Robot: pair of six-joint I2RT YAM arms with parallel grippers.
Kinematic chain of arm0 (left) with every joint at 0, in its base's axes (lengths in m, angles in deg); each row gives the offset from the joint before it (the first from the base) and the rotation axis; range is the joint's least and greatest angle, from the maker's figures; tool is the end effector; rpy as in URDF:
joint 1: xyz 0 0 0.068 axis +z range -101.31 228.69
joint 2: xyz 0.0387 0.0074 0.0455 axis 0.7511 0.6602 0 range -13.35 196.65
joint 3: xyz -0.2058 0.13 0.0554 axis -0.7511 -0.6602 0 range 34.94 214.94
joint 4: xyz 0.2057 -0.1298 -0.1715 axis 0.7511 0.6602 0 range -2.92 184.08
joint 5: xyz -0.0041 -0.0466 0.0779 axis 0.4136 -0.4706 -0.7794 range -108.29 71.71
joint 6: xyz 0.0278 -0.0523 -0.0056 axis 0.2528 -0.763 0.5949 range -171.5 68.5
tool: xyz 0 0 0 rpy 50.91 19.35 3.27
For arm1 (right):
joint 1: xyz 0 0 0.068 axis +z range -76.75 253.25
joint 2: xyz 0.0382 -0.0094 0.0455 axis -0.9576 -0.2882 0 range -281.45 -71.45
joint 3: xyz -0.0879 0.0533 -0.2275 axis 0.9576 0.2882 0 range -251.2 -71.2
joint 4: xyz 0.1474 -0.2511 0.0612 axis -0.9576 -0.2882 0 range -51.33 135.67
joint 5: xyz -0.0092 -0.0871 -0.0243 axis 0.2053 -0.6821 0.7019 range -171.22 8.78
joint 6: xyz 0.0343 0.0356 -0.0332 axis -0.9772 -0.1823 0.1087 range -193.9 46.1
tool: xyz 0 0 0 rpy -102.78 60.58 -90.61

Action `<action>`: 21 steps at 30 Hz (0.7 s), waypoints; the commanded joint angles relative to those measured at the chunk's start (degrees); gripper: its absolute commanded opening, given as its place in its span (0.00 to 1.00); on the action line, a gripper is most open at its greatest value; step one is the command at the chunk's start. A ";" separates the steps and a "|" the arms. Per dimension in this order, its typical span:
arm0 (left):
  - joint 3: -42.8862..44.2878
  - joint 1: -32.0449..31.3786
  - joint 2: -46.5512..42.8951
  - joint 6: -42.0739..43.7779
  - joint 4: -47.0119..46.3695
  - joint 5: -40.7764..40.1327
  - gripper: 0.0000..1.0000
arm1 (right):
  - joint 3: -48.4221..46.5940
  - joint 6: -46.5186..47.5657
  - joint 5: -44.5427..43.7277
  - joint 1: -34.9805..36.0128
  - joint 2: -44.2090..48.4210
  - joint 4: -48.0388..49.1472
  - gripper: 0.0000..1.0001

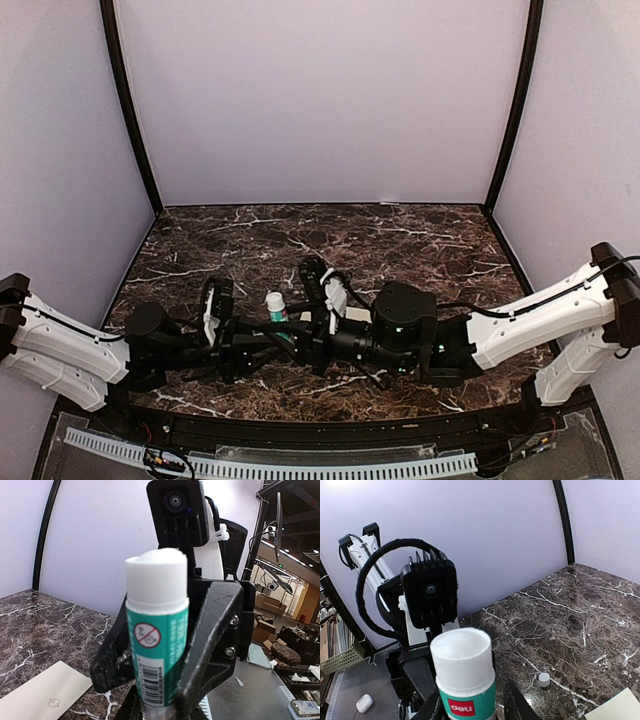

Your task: Place the letter into the envelope and seal it

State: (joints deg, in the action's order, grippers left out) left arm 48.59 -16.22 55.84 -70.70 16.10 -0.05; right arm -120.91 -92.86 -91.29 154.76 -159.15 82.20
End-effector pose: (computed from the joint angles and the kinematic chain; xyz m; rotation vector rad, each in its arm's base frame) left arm 0.0963 -0.2373 0.1690 0.8358 1.2043 -1.4332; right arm 0.0648 0.3820 0.2232 -0.7712 1.5561 1.1991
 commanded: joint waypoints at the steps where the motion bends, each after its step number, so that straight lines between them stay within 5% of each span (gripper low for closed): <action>1: -0.48 -0.35 -2.67 -0.24 -3.02 -1.75 0.04 | -1.59 1.02 -3.28 1.11 -1.19 1.35 0.30; 6: -0.34 -0.37 -3.45 -0.01 -1.81 -1.84 0.05 | -1.99 1.42 -3.38 1.28 -1.64 0.75 0.00; 12: 2.05 -0.31 -4.94 2.49 5.81 -0.34 0.26 | -2.69 4.79 -3.58 0.96 1.16 -4.76 0.00; 16: 3.22 -0.31 -7.21 4.18 13.31 0.77 0.62 | -6.12 9.06 0.05 -0.16 3.06 -14.21 0.00; 21: 3.54 -0.31 -12.48 5.70 19.42 0.99 0.70 | -7.62 10.71 3.34 -0.48 4.49 -22.52 0.00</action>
State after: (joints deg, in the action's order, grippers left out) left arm 50.73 -16.26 47.91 -67.05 30.07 0.04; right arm -126.25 -85.08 -91.33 154.68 -156.94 67.89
